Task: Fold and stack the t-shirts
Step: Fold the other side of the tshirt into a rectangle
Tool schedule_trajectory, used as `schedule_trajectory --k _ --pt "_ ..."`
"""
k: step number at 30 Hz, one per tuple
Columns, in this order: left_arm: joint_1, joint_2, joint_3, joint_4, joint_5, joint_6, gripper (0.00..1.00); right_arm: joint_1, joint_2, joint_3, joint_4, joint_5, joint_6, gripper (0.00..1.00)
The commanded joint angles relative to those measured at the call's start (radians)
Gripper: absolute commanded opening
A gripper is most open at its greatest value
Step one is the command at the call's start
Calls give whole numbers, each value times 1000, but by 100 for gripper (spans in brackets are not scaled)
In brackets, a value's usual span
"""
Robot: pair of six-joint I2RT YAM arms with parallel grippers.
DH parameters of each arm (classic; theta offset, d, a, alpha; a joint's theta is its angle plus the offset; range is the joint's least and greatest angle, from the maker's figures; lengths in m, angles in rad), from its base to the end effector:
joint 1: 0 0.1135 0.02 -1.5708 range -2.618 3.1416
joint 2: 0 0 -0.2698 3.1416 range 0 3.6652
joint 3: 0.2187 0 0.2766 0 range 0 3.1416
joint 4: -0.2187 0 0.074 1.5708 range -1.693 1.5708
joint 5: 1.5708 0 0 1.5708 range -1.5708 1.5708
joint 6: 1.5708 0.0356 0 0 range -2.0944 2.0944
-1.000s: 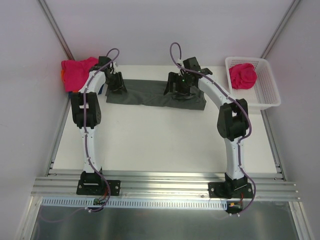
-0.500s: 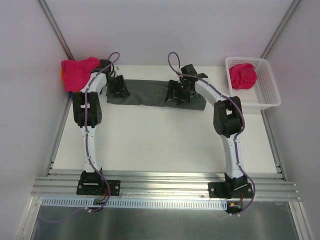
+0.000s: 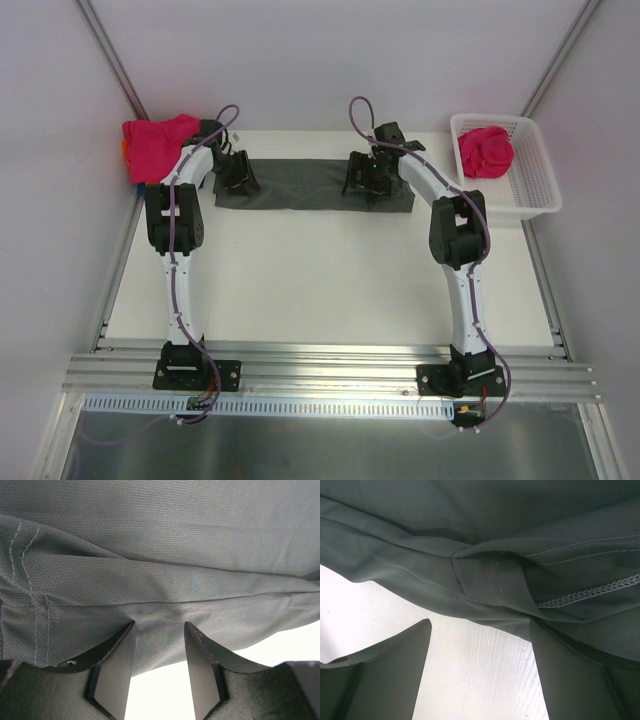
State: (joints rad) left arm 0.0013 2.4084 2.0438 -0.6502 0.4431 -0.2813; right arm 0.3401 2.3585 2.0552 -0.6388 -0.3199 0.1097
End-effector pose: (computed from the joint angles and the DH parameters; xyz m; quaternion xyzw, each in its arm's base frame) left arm 0.5502 -0.0146 0.1637 -0.0724 0.9372 -0.2466 0.2356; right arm 0.5150 0.1941 0.1933 -0.1568 0.9270 0.2157 0.2638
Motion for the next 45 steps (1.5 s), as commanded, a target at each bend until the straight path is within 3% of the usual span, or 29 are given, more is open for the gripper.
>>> schedule_trajectory --k 1,27,45 --pt "3 1 -28 -25 -3 -1 44 -7 -39 34 -2 7 -2 84" --pt "-23 -41 -71 -34 -9 17 44 -12 54 204 27 90 -56 84" --pt "-24 -51 -80 -34 -6 21 44 -66 -22 126 5 99 -93 83"
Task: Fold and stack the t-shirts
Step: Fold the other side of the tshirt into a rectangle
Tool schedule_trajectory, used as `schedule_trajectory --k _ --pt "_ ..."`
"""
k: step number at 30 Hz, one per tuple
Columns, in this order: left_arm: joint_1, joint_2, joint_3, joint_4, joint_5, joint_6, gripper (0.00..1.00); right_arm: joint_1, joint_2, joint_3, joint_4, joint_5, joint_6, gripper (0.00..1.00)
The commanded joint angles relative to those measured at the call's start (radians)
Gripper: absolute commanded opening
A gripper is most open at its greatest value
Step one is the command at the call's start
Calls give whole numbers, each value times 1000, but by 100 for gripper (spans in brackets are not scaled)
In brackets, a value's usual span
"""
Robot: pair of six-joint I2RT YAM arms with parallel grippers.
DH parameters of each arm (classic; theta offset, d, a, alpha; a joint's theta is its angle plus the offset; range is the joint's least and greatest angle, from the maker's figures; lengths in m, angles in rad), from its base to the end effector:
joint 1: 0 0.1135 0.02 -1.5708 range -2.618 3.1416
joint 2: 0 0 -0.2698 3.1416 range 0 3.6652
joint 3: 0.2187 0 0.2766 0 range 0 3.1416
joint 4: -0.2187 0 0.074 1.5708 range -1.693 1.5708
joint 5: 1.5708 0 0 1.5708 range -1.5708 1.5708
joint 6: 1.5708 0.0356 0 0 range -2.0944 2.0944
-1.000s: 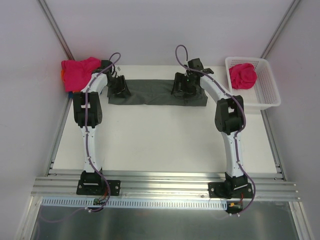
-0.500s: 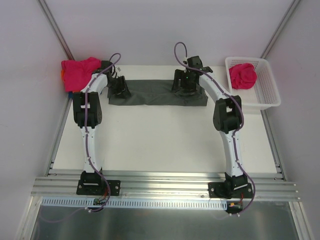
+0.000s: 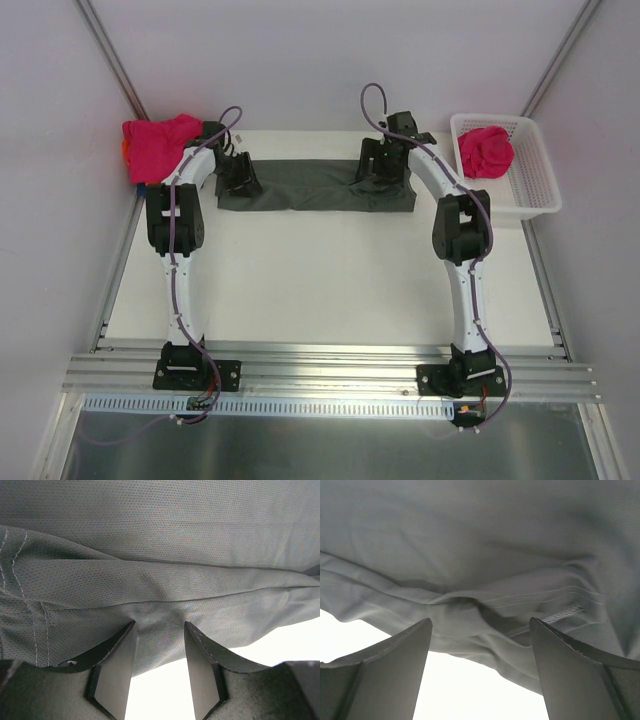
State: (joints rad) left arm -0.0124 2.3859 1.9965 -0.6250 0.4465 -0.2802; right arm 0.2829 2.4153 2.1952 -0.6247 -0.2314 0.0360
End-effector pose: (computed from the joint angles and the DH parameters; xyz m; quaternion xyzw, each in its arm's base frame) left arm 0.5447 -0.0221 0.1614 -0.0649 0.9374 -0.2497 0.2339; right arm 0.5455 0.1671 0.2110 -0.1550 0.9165 0.1625 0.3311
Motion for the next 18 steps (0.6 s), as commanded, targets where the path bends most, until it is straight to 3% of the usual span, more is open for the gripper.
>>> schedule_trajectory --k 1,7,10,13,18 --pt "-11 -31 -33 -59 -12 19 44 -8 -81 -18 -9 9 -21 83" --pt "-15 -47 -48 -58 -6 18 44 1 -50 -6 -4 -17 -24 81" --pt "-14 -50 -51 -59 -6 19 44 15 -38 3 3 -43 -27 73" --pt "-14 -50 -53 -61 -9 21 44 27 -32 15 13 -63 -27 63" --pt "-15 -48 -53 -61 -8 21 44 30 -24 14 22 -86 -30 31"
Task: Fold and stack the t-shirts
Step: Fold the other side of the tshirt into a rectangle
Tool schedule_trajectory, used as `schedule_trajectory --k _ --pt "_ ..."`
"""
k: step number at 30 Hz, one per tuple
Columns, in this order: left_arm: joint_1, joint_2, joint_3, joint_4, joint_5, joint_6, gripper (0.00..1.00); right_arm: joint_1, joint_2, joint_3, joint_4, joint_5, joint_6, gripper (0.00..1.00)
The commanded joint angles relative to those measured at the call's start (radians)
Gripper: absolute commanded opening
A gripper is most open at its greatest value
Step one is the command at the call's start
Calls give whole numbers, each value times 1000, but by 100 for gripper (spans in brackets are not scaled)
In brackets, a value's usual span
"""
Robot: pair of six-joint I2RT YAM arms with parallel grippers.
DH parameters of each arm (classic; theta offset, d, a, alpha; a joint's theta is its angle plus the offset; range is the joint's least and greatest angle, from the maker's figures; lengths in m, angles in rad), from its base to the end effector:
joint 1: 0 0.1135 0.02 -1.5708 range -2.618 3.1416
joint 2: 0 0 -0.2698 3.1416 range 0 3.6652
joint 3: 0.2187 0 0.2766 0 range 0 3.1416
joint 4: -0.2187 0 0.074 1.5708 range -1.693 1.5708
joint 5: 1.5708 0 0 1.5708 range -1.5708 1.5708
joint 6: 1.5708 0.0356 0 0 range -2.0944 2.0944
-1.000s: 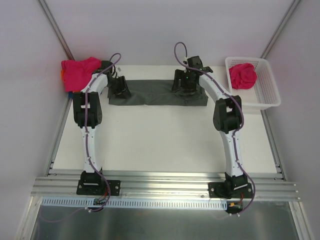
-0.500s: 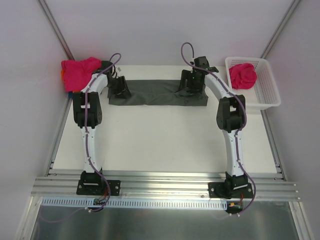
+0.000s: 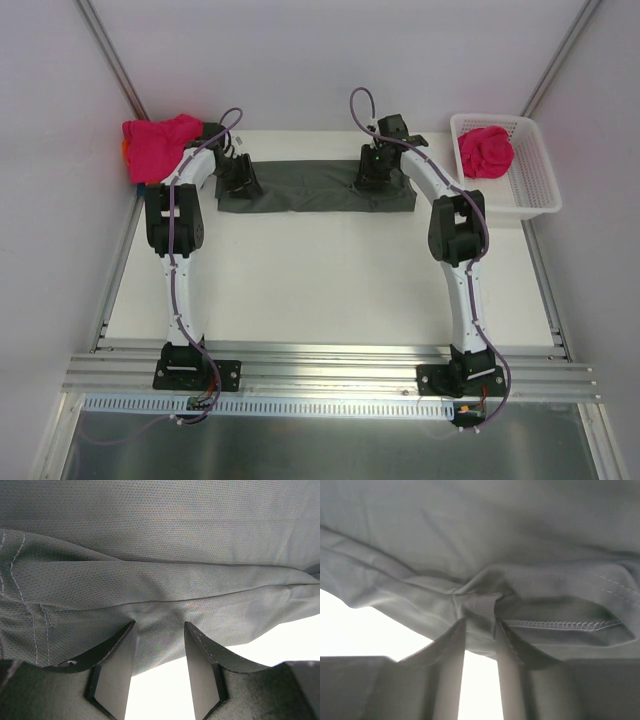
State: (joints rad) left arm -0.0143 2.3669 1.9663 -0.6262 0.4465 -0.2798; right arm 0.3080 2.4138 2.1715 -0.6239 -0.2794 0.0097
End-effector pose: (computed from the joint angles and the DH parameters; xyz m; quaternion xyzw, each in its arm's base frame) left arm 0.5395 -0.0231 0.1614 -0.0654 0.9389 -0.2494 0.2279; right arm 0.5384 0.1816 0.2040 -0.1856 0.9120 0.1831 0.3167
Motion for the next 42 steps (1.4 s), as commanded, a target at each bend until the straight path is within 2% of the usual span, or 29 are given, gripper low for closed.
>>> schedule_trajectory --k 1,2,5,10,17,18,19,24,35,38,39,40,42 --pt "-13 -31 -23 -59 -11 21 44 5 -22 37 20 -38 -2 26" --pt "-13 -31 -23 -59 -9 21 44 3 -21 37 21 -38 -2 17" --pt "-13 -32 -27 -59 -9 21 44 0 -18 50 24 -24 -2 4" --pt "-13 -35 -32 -60 1 16 44 -12 10 125 32 25 -31 4" --pt "-13 -60 -67 -63 11 17 44 -30 85 224 55 83 -53 21" --pt "-13 -64 -72 -63 12 18 44 -29 90 228 58 82 -51 27" --pt "-13 -66 -75 -63 11 18 44 -27 96 237 61 74 -45 45" --pt "-16 -78 -86 -63 -2 24 44 -4 116 260 67 78 -34 70" --pt "-39 -112 -73 -64 -9 33 45 -29 -48 160 44 57 -13 71" --pt "-47 -173 -69 -72 14 36 55 -37 -105 120 38 56 15 72" --pt "-46 -193 -66 -76 17 30 62 -40 -120 111 36 49 16 72" --pt "-47 -237 -64 -76 21 24 76 -44 -133 91 36 39 21 72" --pt "-46 -276 -55 -81 27 24 80 -47 -168 73 30 39 29 73"
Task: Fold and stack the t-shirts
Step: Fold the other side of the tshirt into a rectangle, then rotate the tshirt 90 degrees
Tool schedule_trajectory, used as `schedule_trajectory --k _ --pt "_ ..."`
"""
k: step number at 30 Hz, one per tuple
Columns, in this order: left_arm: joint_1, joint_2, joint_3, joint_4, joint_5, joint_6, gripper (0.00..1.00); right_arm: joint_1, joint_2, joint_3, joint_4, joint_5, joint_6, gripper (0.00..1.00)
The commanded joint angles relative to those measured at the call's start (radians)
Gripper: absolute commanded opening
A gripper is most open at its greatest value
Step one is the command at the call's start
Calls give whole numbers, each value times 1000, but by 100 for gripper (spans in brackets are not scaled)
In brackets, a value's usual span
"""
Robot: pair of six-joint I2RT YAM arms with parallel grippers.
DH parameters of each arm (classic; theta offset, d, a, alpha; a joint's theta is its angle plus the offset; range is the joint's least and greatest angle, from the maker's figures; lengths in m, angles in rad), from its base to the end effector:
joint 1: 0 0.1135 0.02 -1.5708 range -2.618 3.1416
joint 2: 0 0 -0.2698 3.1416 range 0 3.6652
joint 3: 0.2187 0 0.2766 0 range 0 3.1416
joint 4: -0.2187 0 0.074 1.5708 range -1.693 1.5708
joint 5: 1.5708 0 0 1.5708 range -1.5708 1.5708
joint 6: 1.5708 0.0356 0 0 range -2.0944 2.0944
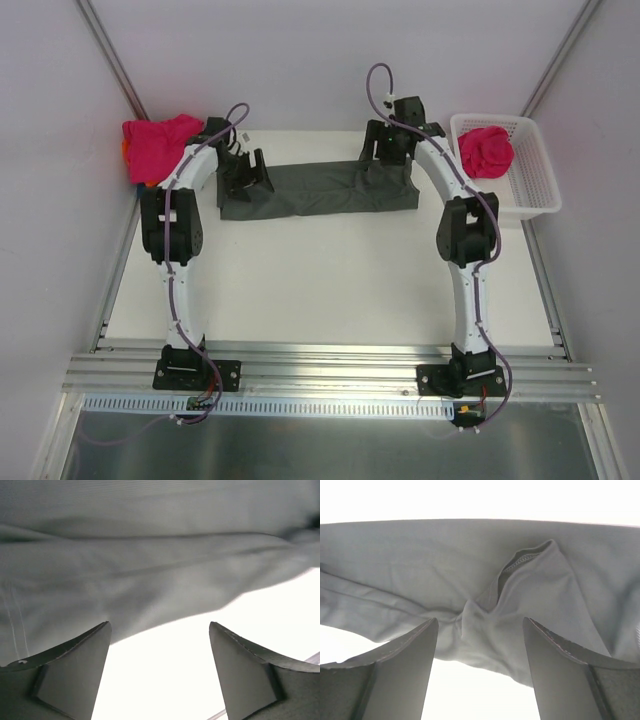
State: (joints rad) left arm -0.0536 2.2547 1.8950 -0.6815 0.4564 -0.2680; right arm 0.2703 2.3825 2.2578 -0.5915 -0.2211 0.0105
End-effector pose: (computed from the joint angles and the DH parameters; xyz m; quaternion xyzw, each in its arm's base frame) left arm 0.5163 -0.0434 0.1923 -0.0417 0.9411 -0.2563 0.2167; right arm 0.5502 0.1606 0.2538 -0.1625 0.8910 0.1571 0.3938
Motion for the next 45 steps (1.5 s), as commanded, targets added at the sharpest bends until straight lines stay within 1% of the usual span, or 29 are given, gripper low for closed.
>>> schedule_trajectory --k 1,4,6,8,12,15,19,24,30,36,38,41,45 --pt "-6 -193 21 -27 15 12 81 -13 -147 -33 -7 -18 34 72" --pt "-6 -210 41 -27 2 12 80 -14 -186 -82 -17 -37 62 72" --pt "-6 -201 47 -27 -1 32 79 -14 -215 -157 -21 -58 97 72" --pt "-5 -175 44 -27 -12 52 77 -13 -227 -242 -27 -89 135 72" --pt "-3 -106 59 -30 -18 88 73 -13 -217 -323 -33 -155 154 71" --pt "0 -41 96 -30 -44 115 71 -8 -186 -323 -22 -159 143 71" --pt "18 35 142 -30 -65 133 67 -5 -135 -270 -25 -144 123 71" --pt "34 89 165 -30 -67 136 66 -2 -83 -224 -24 -103 111 72" --pt "44 114 148 -30 -55 124 66 -3 -37 -202 -30 -84 106 72" --pt "46 94 81 -42 -12 107 66 -3 -6 -190 -33 -75 121 73" --pt "46 79 38 -59 10 92 66 -3 10 -176 -37 -66 126 74" --pt "46 1 -104 -79 76 43 63 -13 38 -135 -42 -64 137 74" --pt "40 -82 -217 -90 128 9 61 -20 70 -78 -37 -61 143 75"
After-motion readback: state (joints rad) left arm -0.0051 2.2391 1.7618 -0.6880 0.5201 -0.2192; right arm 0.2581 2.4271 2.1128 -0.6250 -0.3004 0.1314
